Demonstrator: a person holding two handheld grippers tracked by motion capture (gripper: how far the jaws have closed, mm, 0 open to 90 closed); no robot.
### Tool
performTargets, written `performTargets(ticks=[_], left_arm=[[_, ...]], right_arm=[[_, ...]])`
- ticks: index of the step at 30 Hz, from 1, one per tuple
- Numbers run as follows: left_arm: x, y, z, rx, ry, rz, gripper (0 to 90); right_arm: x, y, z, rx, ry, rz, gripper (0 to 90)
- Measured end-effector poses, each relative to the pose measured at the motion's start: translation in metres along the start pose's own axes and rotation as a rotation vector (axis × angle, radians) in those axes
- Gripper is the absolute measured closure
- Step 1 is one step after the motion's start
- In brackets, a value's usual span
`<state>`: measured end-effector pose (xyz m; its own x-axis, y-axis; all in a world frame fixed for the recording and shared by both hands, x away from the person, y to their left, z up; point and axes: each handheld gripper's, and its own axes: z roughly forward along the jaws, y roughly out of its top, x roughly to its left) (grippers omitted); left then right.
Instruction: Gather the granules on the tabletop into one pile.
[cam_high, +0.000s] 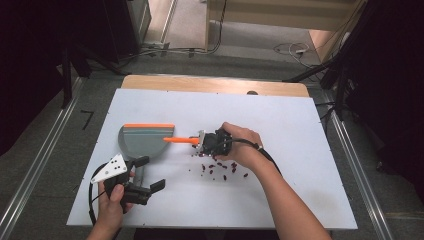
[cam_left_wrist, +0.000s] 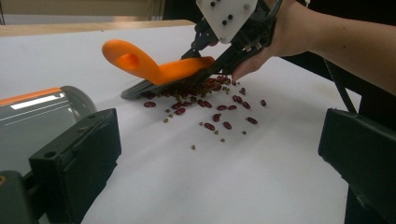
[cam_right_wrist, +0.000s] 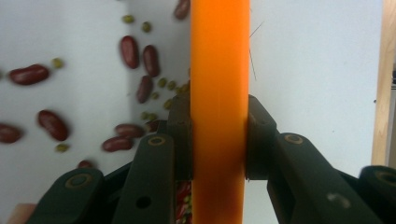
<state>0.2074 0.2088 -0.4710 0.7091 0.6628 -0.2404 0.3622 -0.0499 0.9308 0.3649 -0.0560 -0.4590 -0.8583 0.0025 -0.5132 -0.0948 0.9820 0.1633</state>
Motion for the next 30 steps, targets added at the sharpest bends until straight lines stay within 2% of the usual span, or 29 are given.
performTargets(ticks=[6,7,8,10,11,12,19,22,23,24,25,26,28,30], left_arm=[[0.002,-0.001,-0.001,-0.001,0.001,-0.004,0.3],[0.002,0.000,-0.001,-0.002,0.002,-0.004,0.3],[0.002,0.000,-0.001,-0.002,0.002,-0.004,0.3],[0.002,-0.001,-0.001,0.001,0.003,-0.004,0.3],[0.003,-0.001,-0.001,0.003,0.003,-0.003,0.3],[0.002,-0.001,-0.001,0.003,0.002,-0.004,0.3],[0.001,0.000,0.000,0.005,0.003,-0.002,0.3],[0.001,0.000,-0.001,0.001,0.002,-0.006,0.3],[0.001,0.000,-0.001,0.000,0.002,-0.006,0.3],[0.001,0.000,-0.001,0.000,0.003,-0.005,0.3],[0.002,-0.001,-0.001,0.000,0.003,-0.005,0.3],[0.002,-0.001,-0.001,0.000,0.003,-0.006,0.3],[0.002,-0.001,-0.001,0.002,0.005,-0.004,0.3],[0.003,-0.001,-0.002,0.001,0.008,-0.004,0.3]], right_arm=[[0.012,-0.004,-0.009,-0.006,0.031,-0.030,68.3],[0.012,-0.005,-0.010,-0.011,0.025,-0.050,68.2],[0.014,-0.006,-0.011,-0.015,0.038,-0.047,68.2],[0.015,-0.009,-0.013,-0.029,0.029,-0.062,68.2],[0.016,-0.010,-0.014,-0.036,0.045,-0.070,68.3],[0.018,-0.011,-0.015,-0.033,0.053,-0.059,68.3],[0.021,-0.012,-0.019,-0.039,0.057,-0.096,68.2],[0.022,-0.013,-0.021,-0.031,0.073,-0.108,68.2],[0.023,-0.014,-0.021,-0.038,0.073,-0.095,68.2],[0.023,-0.014,-0.022,-0.035,0.075,-0.108,68.3],[0.023,-0.015,-0.022,-0.039,0.075,-0.102,68.3],[0.022,-0.015,-0.023,-0.048,0.061,-0.112,68.3],[0.022,-0.015,-0.025,-0.055,0.037,-0.066,68.5],[0.020,-0.015,-0.027,-0.077,0.029,-0.051,68.6]])
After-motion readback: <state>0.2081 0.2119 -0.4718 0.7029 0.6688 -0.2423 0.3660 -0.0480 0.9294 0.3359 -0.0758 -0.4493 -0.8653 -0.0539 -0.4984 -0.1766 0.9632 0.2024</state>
